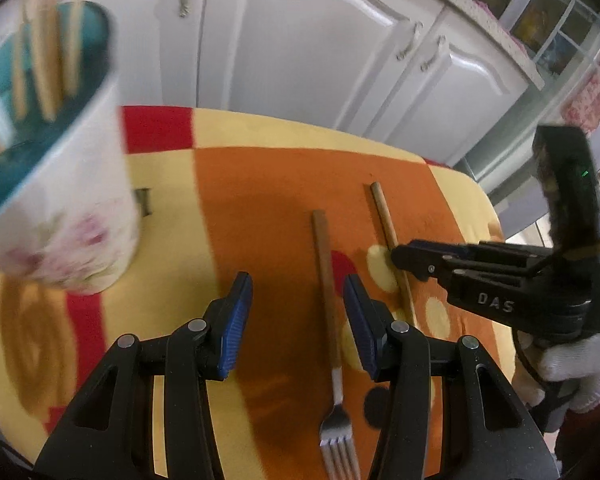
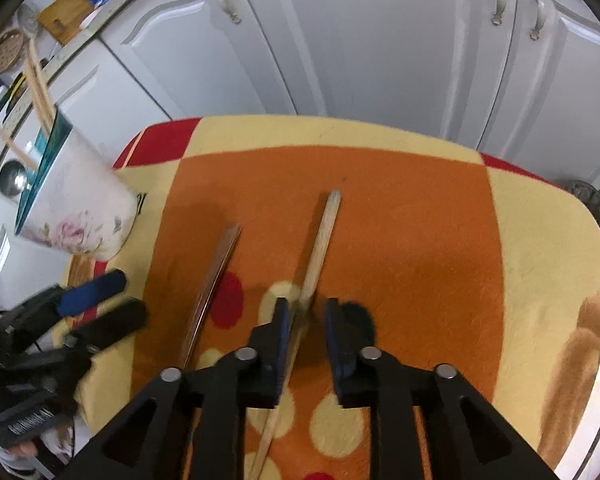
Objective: Organize utensils
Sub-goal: 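Grasp the brown-handled fork with the left tool while the right tool grasps a chopstick, then lift the fork and chopstick upright and carry them over the floral cup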
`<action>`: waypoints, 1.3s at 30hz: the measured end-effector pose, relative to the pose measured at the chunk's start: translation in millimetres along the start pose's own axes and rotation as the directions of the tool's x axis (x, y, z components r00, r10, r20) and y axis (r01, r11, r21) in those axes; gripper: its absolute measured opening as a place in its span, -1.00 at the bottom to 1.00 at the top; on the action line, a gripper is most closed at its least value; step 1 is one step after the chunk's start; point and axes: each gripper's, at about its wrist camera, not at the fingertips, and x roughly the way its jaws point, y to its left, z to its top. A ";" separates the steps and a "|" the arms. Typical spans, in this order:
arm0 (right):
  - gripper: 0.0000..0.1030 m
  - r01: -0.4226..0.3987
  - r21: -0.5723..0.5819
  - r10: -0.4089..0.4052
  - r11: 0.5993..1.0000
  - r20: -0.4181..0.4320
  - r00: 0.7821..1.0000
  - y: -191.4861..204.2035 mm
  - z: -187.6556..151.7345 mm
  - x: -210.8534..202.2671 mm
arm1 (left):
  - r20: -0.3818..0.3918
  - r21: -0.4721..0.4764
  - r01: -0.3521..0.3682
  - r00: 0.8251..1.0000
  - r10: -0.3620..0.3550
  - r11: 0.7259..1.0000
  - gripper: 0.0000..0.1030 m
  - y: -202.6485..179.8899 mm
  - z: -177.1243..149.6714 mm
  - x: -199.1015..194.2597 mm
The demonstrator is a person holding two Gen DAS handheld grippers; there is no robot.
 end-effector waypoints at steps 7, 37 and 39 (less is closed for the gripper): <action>-0.61 -0.004 0.034 0.004 0.999 0.000 1.000 -6.5 16.1 10.5 | -0.041 0.022 -0.007 0.999 0.008 1.000 -0.10 -10.7 13.8 29.7; -0.86 -0.106 -0.168 0.147 0.980 0.252 0.956 54.2 -6.9 -117.8 | 0.237 0.010 0.116 0.965 -0.115 0.993 -0.84 10.3 -25.5 -136.4; -0.86 -0.102 -0.185 0.150 0.977 0.265 0.953 60.2 -14.5 -127.2 | 0.256 0.016 0.114 0.960 -0.114 0.993 -0.84 7.0 -31.7 -146.7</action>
